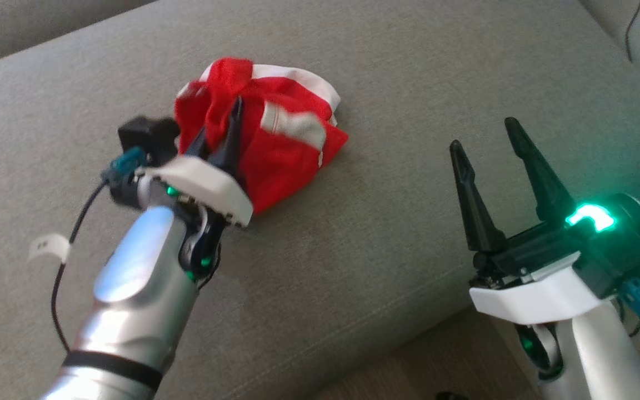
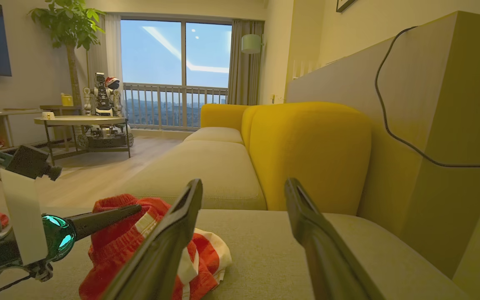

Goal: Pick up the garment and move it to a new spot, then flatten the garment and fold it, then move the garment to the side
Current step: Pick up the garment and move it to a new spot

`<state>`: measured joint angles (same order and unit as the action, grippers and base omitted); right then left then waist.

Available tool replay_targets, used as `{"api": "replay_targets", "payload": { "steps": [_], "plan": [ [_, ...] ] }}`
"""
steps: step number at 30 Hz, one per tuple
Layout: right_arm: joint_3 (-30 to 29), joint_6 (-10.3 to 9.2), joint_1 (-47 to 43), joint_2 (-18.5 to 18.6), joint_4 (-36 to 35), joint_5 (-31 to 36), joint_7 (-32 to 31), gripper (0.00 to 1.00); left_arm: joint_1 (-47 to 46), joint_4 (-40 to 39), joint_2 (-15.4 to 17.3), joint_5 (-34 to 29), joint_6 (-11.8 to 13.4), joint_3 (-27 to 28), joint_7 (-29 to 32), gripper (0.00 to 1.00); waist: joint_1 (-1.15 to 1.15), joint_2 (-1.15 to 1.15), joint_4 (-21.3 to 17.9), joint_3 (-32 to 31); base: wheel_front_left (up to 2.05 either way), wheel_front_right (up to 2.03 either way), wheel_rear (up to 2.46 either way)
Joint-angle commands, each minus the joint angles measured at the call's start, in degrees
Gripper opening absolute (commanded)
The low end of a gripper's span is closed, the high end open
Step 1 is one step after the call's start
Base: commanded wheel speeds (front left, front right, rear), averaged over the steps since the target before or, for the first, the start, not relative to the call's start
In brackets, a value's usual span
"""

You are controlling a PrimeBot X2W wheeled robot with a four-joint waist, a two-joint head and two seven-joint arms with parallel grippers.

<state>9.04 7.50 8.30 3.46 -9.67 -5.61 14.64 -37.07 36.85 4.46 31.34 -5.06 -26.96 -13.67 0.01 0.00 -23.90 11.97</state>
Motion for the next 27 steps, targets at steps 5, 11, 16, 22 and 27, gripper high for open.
{"api": "replay_targets", "payload": {
  "steps": [5, 11, 16, 22, 27],
  "plan": [
    [1.69, -0.01, -0.2, -0.57, -0.32, 0.56, 0.36, 1.0, 2.04, -6.07, 1.1, -4.05, 0.96, 5.84, -1.29, 1.0, -0.01, 0.0, 4.22, -0.57, 0.0, 0.0, 0.0],
    [2.31, -0.01, -1.87, -0.58, 3.15, 2.04, 0.36, 1.0, 13.01, -20.23, -0.42, -11.33, 1.78, 10.22, -1.31, 1.0, -0.01, 0.0, 11.0, -3.19, 0.0, 0.0, 0.0],
    [1.53, -0.01, -3.38, -0.58, 7.13, 2.91, 0.36, 1.0, 21.17, -24.7, -1.33, -13.69, 2.98, 10.86, -1.32, 1.0, -0.01, 0.0, 17.13, -5.67, 0.0, 0.0, 0.0],
    [1.93, -0.01, -4.18, -0.58, 9.4, 3.76, 0.36, 1.0, 25.21, -23.69, -1.54, -11.74, 3.62, 10.9, -1.32, 1.0, -0.01, 0.0, 21.62, -7.77, 0.0, 0.0, 0.0],
    [1.59, -0.01, -5.01, -0.58, 10.02, 4.13, 0.36, 1.0, 27.93, -28.76, -1.56, -13.12, 5.68, 11.07, -1.32, 1.0, -0.01, 0.0, 23.75, -9.45, 0.0, 0.0, 0.0]
  ]
}}
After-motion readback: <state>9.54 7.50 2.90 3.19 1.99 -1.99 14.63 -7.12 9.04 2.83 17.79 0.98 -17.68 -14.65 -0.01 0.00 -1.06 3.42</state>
